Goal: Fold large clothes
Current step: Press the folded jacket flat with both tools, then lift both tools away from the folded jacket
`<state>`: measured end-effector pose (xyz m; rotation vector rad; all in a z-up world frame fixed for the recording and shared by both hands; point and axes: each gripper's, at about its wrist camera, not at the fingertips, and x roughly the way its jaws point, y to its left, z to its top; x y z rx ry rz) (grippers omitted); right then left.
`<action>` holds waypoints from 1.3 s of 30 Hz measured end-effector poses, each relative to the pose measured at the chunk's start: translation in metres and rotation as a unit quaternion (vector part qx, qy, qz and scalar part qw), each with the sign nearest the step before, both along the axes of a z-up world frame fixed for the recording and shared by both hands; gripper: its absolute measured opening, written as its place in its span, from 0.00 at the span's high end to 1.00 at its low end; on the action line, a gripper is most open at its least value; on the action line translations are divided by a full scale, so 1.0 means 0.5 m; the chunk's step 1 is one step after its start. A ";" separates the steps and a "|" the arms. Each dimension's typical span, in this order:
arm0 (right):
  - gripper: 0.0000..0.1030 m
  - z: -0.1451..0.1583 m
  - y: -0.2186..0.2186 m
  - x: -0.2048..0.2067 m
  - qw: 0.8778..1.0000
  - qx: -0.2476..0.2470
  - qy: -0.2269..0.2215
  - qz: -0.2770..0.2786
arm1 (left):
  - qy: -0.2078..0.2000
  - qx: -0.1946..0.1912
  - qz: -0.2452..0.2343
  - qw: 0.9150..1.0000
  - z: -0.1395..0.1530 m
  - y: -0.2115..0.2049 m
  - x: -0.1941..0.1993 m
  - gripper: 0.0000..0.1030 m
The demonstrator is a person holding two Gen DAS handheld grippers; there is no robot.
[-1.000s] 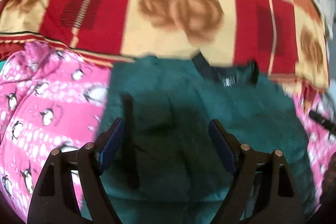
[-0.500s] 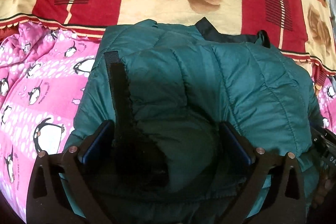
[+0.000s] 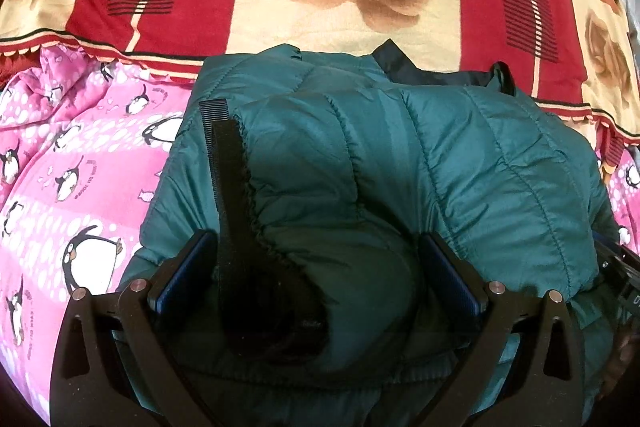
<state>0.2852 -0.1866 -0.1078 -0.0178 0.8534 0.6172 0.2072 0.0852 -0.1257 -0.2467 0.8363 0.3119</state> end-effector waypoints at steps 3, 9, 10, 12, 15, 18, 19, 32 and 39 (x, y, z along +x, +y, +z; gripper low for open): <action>0.58 0.000 0.001 0.001 1.000 -0.001 0.000 0.000 | -0.001 -0.001 0.000 1.000 0.000 0.000 0.001 0.01; 0.58 -0.001 0.003 0.000 1.000 -0.004 0.000 0.000 | 0.000 -0.004 0.000 1.000 0.001 0.000 0.002 0.01; 0.58 -0.001 0.002 0.000 1.000 -0.004 0.000 -0.001 | 0.001 -0.005 0.000 1.000 0.000 0.000 0.002 0.01; 0.58 0.004 0.002 0.003 1.000 -0.008 0.008 -0.001 | 0.008 -0.011 -0.002 1.000 0.000 0.003 0.005 0.01; 0.59 0.050 -0.007 0.007 0.999 -0.035 0.035 -0.009 | 0.043 -0.036 -0.033 0.998 0.012 0.016 0.010 0.01; 0.59 0.125 -0.060 -0.028 1.000 -0.011 0.019 -0.008 | 0.034 -0.034 -0.044 0.998 0.073 0.041 -0.043 0.01; 0.59 0.149 -0.090 -0.049 1.000 -0.013 0.011 -0.003 | 0.016 -0.034 -0.043 0.998 0.093 0.052 -0.071 0.01; 0.57 0.107 -0.302 -0.353 0.998 -0.054 -0.025 -0.038 | -0.044 0.124 0.076 0.988 0.202 0.004 -0.460 0.01; 0.57 0.098 -0.320 -0.449 0.996 -0.051 -0.049 -0.059 | -0.054 0.099 0.082 0.990 0.200 -0.029 -0.512 0.01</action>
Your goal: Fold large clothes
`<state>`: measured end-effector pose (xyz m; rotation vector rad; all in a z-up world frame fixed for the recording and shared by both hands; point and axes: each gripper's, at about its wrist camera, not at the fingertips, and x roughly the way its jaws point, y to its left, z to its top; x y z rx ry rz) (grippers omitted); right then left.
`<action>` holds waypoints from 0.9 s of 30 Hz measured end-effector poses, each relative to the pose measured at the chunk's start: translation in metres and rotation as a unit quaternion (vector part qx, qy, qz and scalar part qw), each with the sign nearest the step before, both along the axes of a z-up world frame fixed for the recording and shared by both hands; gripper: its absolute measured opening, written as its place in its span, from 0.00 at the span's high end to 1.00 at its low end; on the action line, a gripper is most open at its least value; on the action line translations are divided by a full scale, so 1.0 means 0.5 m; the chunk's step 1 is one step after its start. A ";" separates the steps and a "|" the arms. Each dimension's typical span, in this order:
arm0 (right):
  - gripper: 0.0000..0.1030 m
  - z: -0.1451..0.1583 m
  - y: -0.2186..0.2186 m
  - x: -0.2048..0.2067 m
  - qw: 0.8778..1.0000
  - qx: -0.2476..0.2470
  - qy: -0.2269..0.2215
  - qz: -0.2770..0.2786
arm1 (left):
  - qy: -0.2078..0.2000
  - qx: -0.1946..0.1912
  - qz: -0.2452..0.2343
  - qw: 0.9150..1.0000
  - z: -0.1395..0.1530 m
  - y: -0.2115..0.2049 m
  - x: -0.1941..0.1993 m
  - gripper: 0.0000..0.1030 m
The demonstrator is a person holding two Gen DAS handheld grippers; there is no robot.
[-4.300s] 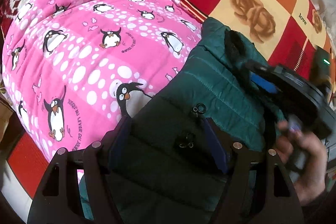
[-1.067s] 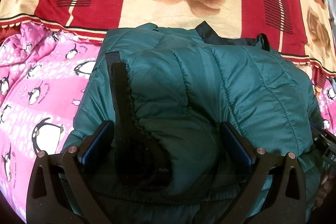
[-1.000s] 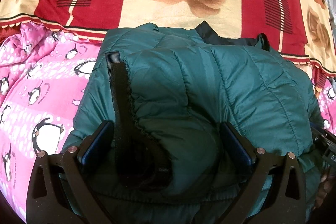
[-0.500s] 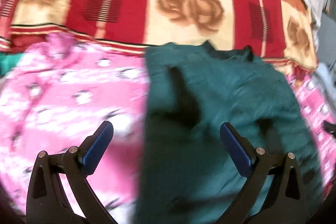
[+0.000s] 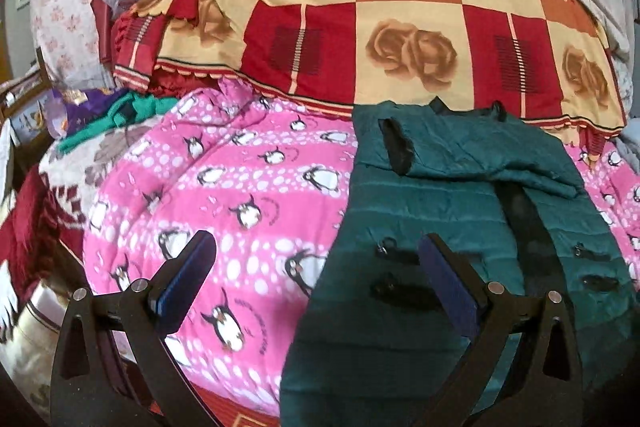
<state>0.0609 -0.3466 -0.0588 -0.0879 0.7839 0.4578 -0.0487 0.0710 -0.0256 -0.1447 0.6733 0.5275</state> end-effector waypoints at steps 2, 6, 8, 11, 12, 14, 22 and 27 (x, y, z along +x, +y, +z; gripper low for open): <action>0.57 -0.002 -0.011 -0.013 1.000 0.009 0.002 -0.012 | -0.002 -0.004 -0.003 1.000 -0.003 0.000 -0.003 0.01; 0.57 0.001 -0.029 -0.028 1.000 0.008 0.000 -0.027 | -0.010 -0.006 -0.003 1.000 0.001 0.001 -0.012 0.01; 0.57 0.001 -0.036 -0.033 0.999 0.005 0.000 -0.032 | -0.013 -0.010 -0.002 1.000 0.001 0.004 -0.014 0.01; 0.57 0.003 -0.043 -0.040 0.999 0.007 -0.001 -0.037 | -0.012 -0.011 -0.002 1.000 -0.001 0.006 -0.014 0.01; 0.57 0.002 -0.044 -0.040 0.999 0.008 0.000 -0.038 | -0.010 -0.013 -0.002 1.000 -0.002 0.009 -0.014 0.01; 0.57 -0.001 -0.046 -0.041 0.999 0.010 0.002 -0.040 | -0.008 -0.015 0.000 1.000 -0.006 0.015 -0.015 0.01; 0.57 0.005 -0.051 -0.041 0.999 0.021 -0.001 -0.045 | -0.017 -0.080 -0.019 0.996 -0.033 0.100 -0.039 0.01; 0.47 0.005 -0.070 -0.048 0.998 0.062 0.008 -0.028 | 0.028 -0.144 -0.038 0.988 -0.112 0.142 -0.058 0.01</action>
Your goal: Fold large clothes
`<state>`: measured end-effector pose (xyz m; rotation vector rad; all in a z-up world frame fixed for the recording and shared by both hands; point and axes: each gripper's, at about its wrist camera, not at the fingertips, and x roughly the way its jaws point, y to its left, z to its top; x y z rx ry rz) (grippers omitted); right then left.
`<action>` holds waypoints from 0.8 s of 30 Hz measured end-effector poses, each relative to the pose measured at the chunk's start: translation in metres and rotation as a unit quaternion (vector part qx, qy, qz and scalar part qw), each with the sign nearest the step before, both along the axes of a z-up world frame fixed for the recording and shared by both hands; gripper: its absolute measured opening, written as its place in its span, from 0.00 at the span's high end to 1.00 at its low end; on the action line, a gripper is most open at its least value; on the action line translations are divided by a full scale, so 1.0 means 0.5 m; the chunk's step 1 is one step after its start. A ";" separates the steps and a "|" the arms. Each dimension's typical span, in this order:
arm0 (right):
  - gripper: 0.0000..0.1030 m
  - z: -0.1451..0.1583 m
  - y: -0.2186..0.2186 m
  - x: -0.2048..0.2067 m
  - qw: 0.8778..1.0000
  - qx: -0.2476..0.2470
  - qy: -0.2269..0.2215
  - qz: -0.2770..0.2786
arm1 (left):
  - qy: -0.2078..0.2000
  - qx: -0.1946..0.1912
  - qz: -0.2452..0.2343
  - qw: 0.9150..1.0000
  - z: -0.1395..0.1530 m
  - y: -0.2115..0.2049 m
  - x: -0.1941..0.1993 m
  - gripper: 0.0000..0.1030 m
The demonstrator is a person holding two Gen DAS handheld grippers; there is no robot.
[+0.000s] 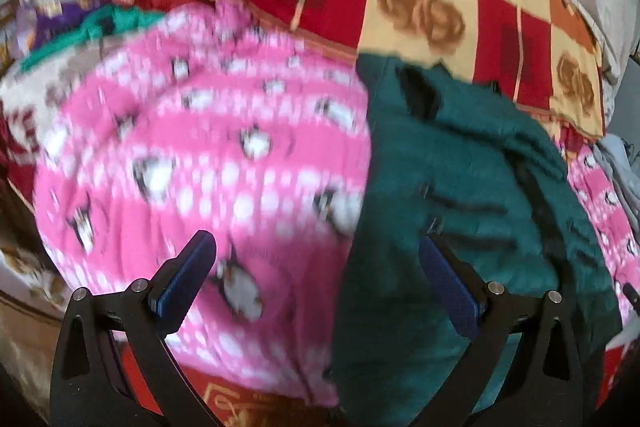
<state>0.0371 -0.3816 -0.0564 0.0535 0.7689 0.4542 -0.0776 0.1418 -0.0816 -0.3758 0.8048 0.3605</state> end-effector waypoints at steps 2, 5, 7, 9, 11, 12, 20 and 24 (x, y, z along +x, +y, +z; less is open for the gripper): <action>0.38 -0.008 -0.001 -0.004 1.000 0.010 0.003 0.007 | -0.003 -0.045 -0.012 0.999 -0.029 0.004 -0.014 0.01; 0.38 -0.038 0.003 0.004 0.999 0.023 0.036 0.028 | -0.026 -0.124 -0.040 0.991 -0.059 0.002 -0.026 0.01; 0.38 -0.076 0.010 0.017 0.996 0.029 0.080 0.037 | -0.037 -0.151 -0.058 0.986 -0.067 -0.004 -0.027 0.01; 0.38 -0.097 0.010 0.022 0.992 0.060 0.106 0.043 | -0.038 -0.160 -0.067 0.984 -0.071 -0.008 -0.021 0.01; 0.38 -0.104 0.008 0.022 0.987 0.101 0.116 0.051 | -0.036 -0.184 -0.077 0.979 -0.077 -0.009 -0.012 0.01; 0.38 -0.107 0.009 0.024 0.982 0.128 0.120 0.062 | -0.035 -0.194 -0.080 0.977 -0.077 -0.010 -0.009 0.01; 0.44 -0.132 0.018 0.035 0.979 0.149 0.122 0.068 | -0.005 -0.191 -0.152 0.970 -0.081 -0.053 0.015 0.01; 0.45 -0.125 0.034 0.031 0.985 0.112 0.109 0.073 | -0.012 -0.169 -0.160 0.972 -0.081 -0.070 0.012 0.08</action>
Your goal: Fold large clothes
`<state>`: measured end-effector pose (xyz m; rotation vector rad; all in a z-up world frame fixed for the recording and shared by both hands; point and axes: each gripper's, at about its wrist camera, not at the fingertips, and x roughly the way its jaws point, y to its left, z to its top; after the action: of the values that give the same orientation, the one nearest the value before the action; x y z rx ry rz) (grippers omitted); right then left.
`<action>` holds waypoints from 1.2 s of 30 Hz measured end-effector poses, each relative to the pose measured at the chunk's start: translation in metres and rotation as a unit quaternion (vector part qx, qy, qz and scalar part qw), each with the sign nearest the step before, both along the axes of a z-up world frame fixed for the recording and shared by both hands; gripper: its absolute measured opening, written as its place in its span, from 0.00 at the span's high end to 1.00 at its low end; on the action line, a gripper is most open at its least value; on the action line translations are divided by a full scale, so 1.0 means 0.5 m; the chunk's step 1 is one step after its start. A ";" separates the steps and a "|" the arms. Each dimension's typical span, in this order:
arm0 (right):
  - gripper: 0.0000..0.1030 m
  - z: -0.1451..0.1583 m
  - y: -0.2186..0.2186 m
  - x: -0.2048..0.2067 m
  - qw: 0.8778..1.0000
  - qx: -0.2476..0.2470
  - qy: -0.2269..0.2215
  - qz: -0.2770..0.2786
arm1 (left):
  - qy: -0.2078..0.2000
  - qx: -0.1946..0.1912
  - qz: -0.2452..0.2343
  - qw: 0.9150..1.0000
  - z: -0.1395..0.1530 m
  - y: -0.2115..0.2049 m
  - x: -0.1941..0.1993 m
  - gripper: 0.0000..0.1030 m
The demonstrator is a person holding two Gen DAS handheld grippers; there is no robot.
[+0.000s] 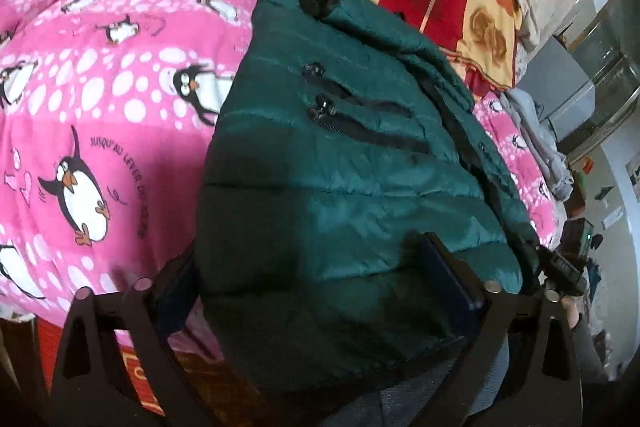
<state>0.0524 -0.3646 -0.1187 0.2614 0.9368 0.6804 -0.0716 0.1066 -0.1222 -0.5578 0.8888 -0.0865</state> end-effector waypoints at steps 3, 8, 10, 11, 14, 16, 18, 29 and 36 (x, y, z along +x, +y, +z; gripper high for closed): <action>0.45 0.002 0.003 0.000 1.000 -0.015 -0.007 0.000 | 0.001 -0.017 0.014 1.000 -0.004 0.020 -0.001 0.27; 0.45 0.001 0.004 0.001 1.000 -0.026 -0.005 -0.003 | 0.001 -0.058 0.005 0.998 -0.020 0.044 -0.015 0.39; 0.45 0.003 0.004 -0.001 1.000 -0.028 -0.003 -0.006 | 0.012 -0.064 -0.011 0.998 -0.028 0.040 -0.014 0.39; 0.45 0.004 0.006 -0.003 0.999 -0.032 -0.005 -0.007 | 0.021 -0.066 -0.012 0.998 -0.035 0.039 -0.012 0.38; 0.45 0.004 0.008 -0.003 0.999 -0.036 -0.009 -0.013 | 0.019 -0.107 -0.001 0.994 -0.059 0.054 -0.014 0.34; 0.45 0.005 0.009 -0.004 0.999 -0.037 -0.009 -0.015 | 0.016 -0.114 -0.002 0.993 -0.061 0.056 -0.012 0.33; 0.45 0.006 0.009 -0.004 0.999 -0.038 -0.009 -0.014 | 0.012 -0.116 -0.013 0.993 -0.058 0.052 -0.008 0.24; 0.47 0.019 0.012 -0.013 0.998 -0.045 -0.034 -0.016 | -0.048 -0.051 0.007 0.998 0.016 0.027 -0.001 0.58; 0.53 0.041 0.021 -0.041 0.994 -0.057 -0.092 -0.006 | -0.036 -0.037 0.032 0.998 -0.011 0.021 0.020 0.58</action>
<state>0.0321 -0.3543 -0.0981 0.1021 0.7938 0.6260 -0.0618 0.1171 -0.1276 -0.6471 0.7997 -0.0814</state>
